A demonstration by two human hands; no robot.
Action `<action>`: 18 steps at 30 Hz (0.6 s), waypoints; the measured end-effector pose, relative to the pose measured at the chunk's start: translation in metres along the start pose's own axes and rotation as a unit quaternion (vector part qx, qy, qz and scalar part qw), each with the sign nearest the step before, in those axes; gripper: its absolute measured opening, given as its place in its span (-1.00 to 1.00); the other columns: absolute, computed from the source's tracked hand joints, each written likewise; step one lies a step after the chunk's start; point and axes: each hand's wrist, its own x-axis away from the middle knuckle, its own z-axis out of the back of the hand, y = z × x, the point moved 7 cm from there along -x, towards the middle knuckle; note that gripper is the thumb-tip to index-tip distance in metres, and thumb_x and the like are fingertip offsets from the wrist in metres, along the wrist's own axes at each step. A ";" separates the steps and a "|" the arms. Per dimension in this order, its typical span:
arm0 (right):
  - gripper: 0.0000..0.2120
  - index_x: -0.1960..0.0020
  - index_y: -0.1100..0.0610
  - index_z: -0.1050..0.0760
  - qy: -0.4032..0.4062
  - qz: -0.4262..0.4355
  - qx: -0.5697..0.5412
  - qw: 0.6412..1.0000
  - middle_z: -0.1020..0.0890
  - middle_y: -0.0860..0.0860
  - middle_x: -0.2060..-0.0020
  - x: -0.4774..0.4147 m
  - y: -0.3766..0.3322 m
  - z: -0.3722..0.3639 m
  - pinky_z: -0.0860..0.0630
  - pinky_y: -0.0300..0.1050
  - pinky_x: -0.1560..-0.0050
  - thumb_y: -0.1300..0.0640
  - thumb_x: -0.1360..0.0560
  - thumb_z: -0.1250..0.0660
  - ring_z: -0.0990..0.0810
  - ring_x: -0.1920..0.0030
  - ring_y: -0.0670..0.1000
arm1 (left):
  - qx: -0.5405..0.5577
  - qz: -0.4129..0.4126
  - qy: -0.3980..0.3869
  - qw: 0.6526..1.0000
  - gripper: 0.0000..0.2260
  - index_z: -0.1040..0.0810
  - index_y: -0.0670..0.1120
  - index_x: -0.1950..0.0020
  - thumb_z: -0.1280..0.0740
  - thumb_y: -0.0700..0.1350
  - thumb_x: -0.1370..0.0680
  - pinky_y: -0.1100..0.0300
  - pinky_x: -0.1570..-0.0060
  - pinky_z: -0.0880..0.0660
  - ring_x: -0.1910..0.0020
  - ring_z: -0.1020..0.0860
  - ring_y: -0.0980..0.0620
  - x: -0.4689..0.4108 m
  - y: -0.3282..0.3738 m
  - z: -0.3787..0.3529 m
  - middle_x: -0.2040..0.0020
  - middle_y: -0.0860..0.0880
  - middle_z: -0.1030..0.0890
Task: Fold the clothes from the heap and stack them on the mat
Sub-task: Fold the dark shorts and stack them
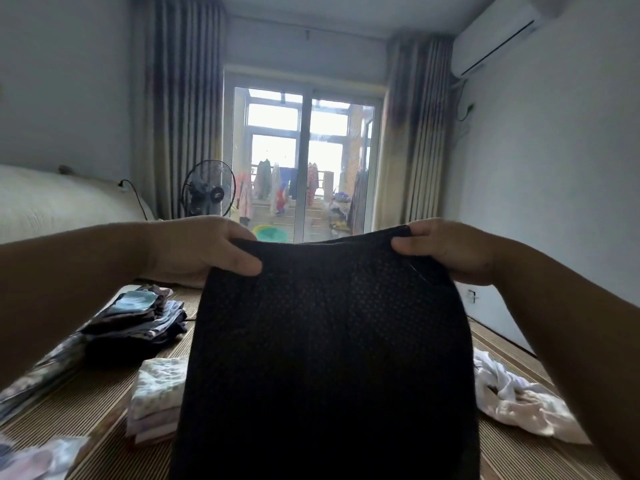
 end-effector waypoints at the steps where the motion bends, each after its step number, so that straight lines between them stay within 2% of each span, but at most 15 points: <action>1: -0.72 -0.01 -0.02 -0.64 0.026 0.004 -0.004 1.000 -0.69 -0.01 0.01 -0.001 0.000 0.003 -0.50 0.01 -0.09 -0.12 -0.38 -0.34 -0.66 -0.04 0.05 | -0.001 0.004 0.048 0.999 -0.61 -0.57 -0.19 0.18 -0.63 -0.08 -0.14 0.22 0.32 -0.54 0.29 -0.63 -0.01 -0.007 -0.006 0.009 0.25 -0.13 -0.62; 4: -0.86 0.03 -0.03 -0.61 0.135 -0.001 0.029 0.990 -0.70 -0.03 0.09 -0.006 0.000 0.008 -0.54 -0.01 -0.01 -0.04 -0.53 -0.30 -0.67 0.05 0.02 | 0.015 0.011 0.220 0.975 -0.61 -0.53 -0.15 -0.08 -0.53 -0.21 -0.29 -0.01 0.08 -0.57 0.07 -0.64 -0.13 -0.019 -0.016 0.038 0.02 -0.20 -0.62; 6: -0.84 0.07 0.07 -0.61 0.239 -0.016 0.074 0.968 -0.69 0.03 0.17 -0.012 -0.003 0.009 -0.54 -0.06 0.06 0.01 -0.52 -0.32 -0.65 0.13 0.02 | -0.001 0.036 0.310 0.950 -0.63 -0.55 -0.18 -0.15 -0.51 -0.20 -0.37 -0.08 -0.04 -0.58 0.03 -0.65 -0.17 -0.026 -0.018 0.046 -0.04 -0.20 -0.65; 7: -0.82 0.12 0.13 -0.61 0.293 -0.023 0.099 0.951 -0.67 0.04 0.23 -0.015 -0.006 0.007 -0.53 -0.11 0.13 0.03 -0.50 -0.35 -0.63 0.18 0.02 | -0.033 0.055 0.357 0.932 -0.69 -0.59 -0.19 -0.08 -0.51 -0.16 -0.38 -0.02 0.00 -0.60 0.07 -0.66 -0.15 -0.029 -0.018 0.047 0.02 -0.18 -0.67; 9: -0.79 0.26 0.18 -0.57 0.371 -0.029 0.140 0.918 -0.59 0.03 0.37 -0.018 -0.014 -0.001 -0.43 -0.19 0.30 0.06 -0.46 -0.37 -0.57 0.29 0.01 | -0.106 0.100 0.422 0.895 -0.79 -0.60 -0.18 0.15 -0.49 -0.06 -0.36 0.22 0.27 -0.56 0.24 -0.62 -0.05 -0.032 -0.007 0.039 0.20 -0.10 -0.65; 10: -0.78 0.31 0.18 -0.53 0.387 -0.029 0.148 0.910 -0.56 0.03 0.41 -0.021 -0.017 -0.009 -0.40 -0.19 0.34 0.08 -0.45 -0.36 -0.55 0.31 0.02 | -0.120 0.112 0.435 0.885 -0.80 -0.56 -0.16 0.24 -0.48 -0.04 -0.37 0.30 0.40 -0.48 0.32 -0.56 0.01 -0.035 0.000 0.030 0.28 -0.06 -0.60; 11: -0.78 0.32 0.17 -0.52 0.390 -0.029 0.146 0.909 -0.55 0.03 0.41 -0.025 -0.018 -0.016 -0.42 -0.17 0.33 0.09 -0.44 -0.35 -0.55 0.29 0.04 | -0.106 0.119 0.435 0.886 -0.80 -0.53 -0.14 0.29 -0.47 -0.05 -0.37 0.32 0.44 -0.46 0.34 -0.53 0.04 -0.042 0.005 0.021 0.32 -0.04 -0.56; 12: -0.80 0.28 0.20 -0.53 0.388 -0.029 0.139 0.910 -0.58 0.07 0.37 -0.029 -0.018 -0.024 -0.45 -0.14 0.27 0.10 -0.45 -0.35 -0.56 0.26 0.07 | -0.069 0.119 0.422 0.896 -0.80 -0.52 -0.14 0.30 -0.48 -0.08 -0.39 0.33 0.38 -0.50 0.31 -0.56 0.03 -0.050 0.007 0.011 0.31 -0.05 -0.56; 13: -0.80 0.21 0.25 -0.56 0.385 -0.027 0.131 0.913 -0.61 0.13 0.31 -0.033 -0.018 -0.030 -0.47 -0.12 0.23 0.11 -0.46 -0.34 -0.57 0.23 0.09 | -0.023 0.115 0.404 0.907 -0.81 -0.52 -0.16 0.28 -0.47 -0.11 -0.40 0.26 0.28 -0.55 0.26 -0.60 0.00 -0.058 0.009 0.000 0.27 -0.09 -0.59; 15: -0.76 0.08 0.34 -0.56 0.374 -0.015 0.105 0.921 -0.62 0.21 0.23 -0.037 -0.018 -0.038 -0.48 -0.12 0.21 0.12 -0.50 -0.33 -0.57 0.23 0.10 | 0.048 0.090 0.357 0.929 -0.82 -0.52 -0.17 0.21 -0.44 -0.10 -0.47 0.21 0.26 -0.57 0.23 -0.59 -0.01 -0.070 0.015 -0.021 0.21 -0.12 -0.59; 16: -0.74 0.06 0.33 -0.56 0.364 -0.008 0.077 0.928 -0.62 0.21 0.21 -0.038 -0.017 -0.040 -0.54 -0.10 0.18 0.10 -0.52 -0.32 -0.60 0.20 0.11 | 0.086 0.072 0.333 0.936 -0.83 -0.52 -0.17 0.15 -0.40 -0.08 -0.51 0.21 0.24 -0.57 0.22 -0.57 0.00 -0.074 0.020 -0.030 0.17 -0.11 -0.57; 18: -0.69 0.07 0.28 -0.56 0.313 -0.007 -0.010 0.950 -0.66 0.21 0.13 -0.037 -0.012 -0.045 -0.63 0.06 0.04 0.00 -0.54 -0.30 -0.66 0.09 0.16 | 0.167 0.050 0.290 0.941 -0.75 -0.51 -0.20 0.00 -0.31 0.01 -0.58 0.17 0.19 -0.57 0.16 -0.57 0.00 -0.074 0.026 -0.041 0.06 -0.10 -0.56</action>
